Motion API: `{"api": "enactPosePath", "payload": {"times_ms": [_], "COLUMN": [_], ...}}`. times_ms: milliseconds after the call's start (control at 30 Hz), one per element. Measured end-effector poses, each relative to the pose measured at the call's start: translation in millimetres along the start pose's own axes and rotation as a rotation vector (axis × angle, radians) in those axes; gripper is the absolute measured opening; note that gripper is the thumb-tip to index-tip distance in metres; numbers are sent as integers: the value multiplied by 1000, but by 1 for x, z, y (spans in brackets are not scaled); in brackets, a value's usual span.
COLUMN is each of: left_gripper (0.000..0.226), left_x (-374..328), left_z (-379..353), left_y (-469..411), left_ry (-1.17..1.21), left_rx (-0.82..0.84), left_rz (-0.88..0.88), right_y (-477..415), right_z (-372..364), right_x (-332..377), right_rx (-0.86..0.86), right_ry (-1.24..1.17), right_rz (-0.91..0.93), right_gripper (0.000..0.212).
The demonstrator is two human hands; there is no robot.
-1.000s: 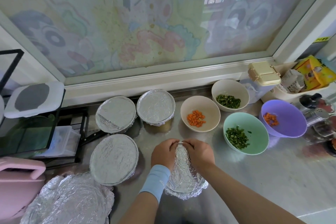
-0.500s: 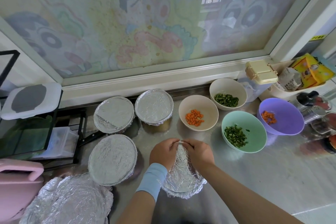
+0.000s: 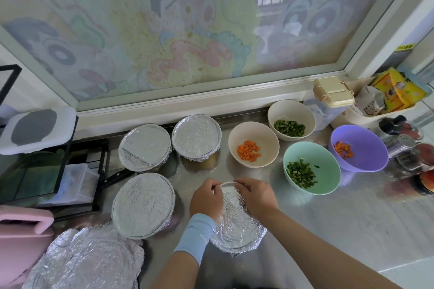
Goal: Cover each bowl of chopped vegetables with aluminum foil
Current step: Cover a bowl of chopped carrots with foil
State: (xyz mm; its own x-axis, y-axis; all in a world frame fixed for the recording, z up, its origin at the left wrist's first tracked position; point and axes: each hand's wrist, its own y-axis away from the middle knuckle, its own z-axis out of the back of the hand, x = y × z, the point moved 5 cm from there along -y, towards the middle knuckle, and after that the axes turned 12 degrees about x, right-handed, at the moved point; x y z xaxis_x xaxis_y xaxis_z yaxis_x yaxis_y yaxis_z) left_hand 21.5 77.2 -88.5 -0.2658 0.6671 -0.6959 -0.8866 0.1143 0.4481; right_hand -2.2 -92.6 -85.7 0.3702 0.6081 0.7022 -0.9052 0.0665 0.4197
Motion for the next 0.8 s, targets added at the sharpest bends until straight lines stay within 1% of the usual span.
{"api": "enactPosePath", "payload": {"times_ms": [100, 167, 267, 500, 633, 700, 800], "left_gripper": [26, 23, 17, 20, 27, 25, 17], "left_x": [-5, -9, -8, -8, -13, -17, -18], "left_z": [-1, -2, -4, -5, -5, -5, -4], "left_y": [-5, -6, -6, -5, -6, -5, -6], "left_ry": [40, 36, -13, -82, -162, -108, -42], "left_rx": [69, 100, 87, 62, 55, 89, 100], "left_rz": [-65, -106, -128, -148, -244, -268, -252], "right_y": [0, 0, 0, 2, 0, 0, 1], "right_z": [0, -1, -1, -2, -2, -2, -2], "right_x": [1, 0, 0, 1, 0, 1, 1], "right_rx": [-6, 2, -4, -3, 28, 15, -7], "right_ry": [-1, 1, 21, 58, 32, 70, 69], "right_rz": [-10, -29, -30, -7, -14, 10, 34], "right_gripper": [19, 19, 18, 16, 15, 17, 16]}}
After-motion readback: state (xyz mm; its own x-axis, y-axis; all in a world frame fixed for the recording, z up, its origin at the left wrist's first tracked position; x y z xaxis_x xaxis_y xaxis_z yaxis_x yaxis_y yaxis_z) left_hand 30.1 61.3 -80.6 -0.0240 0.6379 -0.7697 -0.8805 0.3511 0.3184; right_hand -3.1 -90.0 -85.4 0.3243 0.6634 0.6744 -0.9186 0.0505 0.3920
